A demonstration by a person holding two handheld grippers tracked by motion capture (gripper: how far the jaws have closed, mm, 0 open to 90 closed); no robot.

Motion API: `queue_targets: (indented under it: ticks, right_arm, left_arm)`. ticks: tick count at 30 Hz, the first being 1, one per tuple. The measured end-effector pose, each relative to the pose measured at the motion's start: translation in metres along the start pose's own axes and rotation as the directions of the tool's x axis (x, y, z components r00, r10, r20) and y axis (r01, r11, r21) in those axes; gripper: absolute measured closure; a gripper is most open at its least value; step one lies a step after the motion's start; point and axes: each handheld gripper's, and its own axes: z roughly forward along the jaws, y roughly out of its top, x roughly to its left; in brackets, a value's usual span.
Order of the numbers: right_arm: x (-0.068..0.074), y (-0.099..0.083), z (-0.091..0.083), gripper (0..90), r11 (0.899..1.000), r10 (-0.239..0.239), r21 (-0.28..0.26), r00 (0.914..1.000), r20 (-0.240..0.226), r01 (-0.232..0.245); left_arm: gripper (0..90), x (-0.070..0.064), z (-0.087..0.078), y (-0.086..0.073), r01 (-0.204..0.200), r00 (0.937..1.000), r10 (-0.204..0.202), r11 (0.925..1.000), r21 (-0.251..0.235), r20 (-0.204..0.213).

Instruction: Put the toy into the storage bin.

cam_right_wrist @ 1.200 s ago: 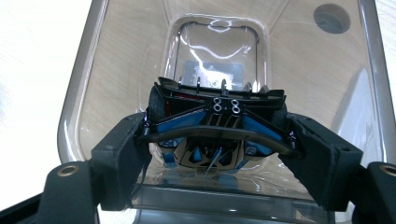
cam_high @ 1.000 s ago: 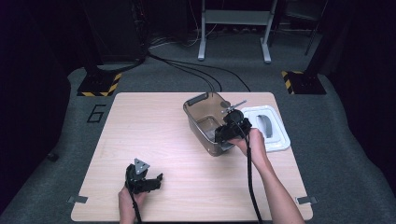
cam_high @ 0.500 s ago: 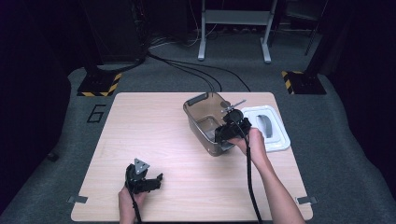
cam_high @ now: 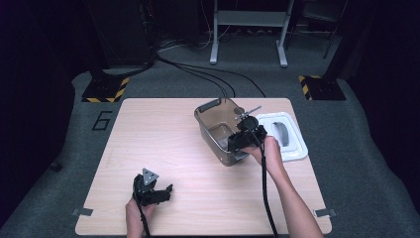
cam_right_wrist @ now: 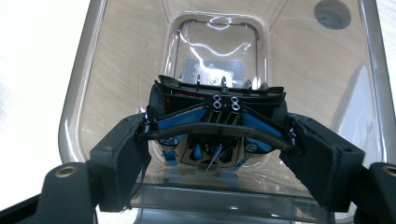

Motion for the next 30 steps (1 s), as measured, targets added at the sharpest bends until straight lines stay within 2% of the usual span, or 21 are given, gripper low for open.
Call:
queue_targets:
  ticks: [5, 6, 17, 23, 30]
  right_arm:
    - [-0.002, -0.001, -0.003, 17.4, 1.000, -0.007, 0.000, 0.9998, -0.018, 0.007]
    - [-0.003, -0.002, -0.005, 16.0, 1.000, -0.001, 0.006, 0.9997, -0.025, 0.001]
    - [-0.010, -0.013, -0.020, 0.5, 0.999, -0.009, -0.041, 0.9984, -0.055, 0.007]
    - [-0.018, -0.021, -0.035, 0.0, 0.996, -0.005, -0.089, 0.9982, -0.059, -0.001]
    - [-0.034, -0.034, -0.048, 0.0, 0.991, 0.039, -0.124, 0.9980, -0.051, -0.045]
  left_arm:
    - [13.8, 0.000, -0.001, 0.000, -0.001, 1.0000, 0.001, 1.0000, 0.009, 0.006]
    - [13.8, 0.000, 0.000, 0.000, 0.001, 1.0000, -0.001, 1.0000, -0.001, 0.000]
    - [13.8, 0.000, 0.000, 0.000, 0.000, 1.0000, 0.000, 1.0000, 0.000, 0.000]
    - [13.8, 0.000, 0.000, 0.000, 0.000, 1.0000, 0.000, 1.0000, 0.000, 0.000]
    - [13.8, 0.000, 0.000, 0.000, -0.001, 1.0000, 0.001, 1.0000, 0.000, 0.000]
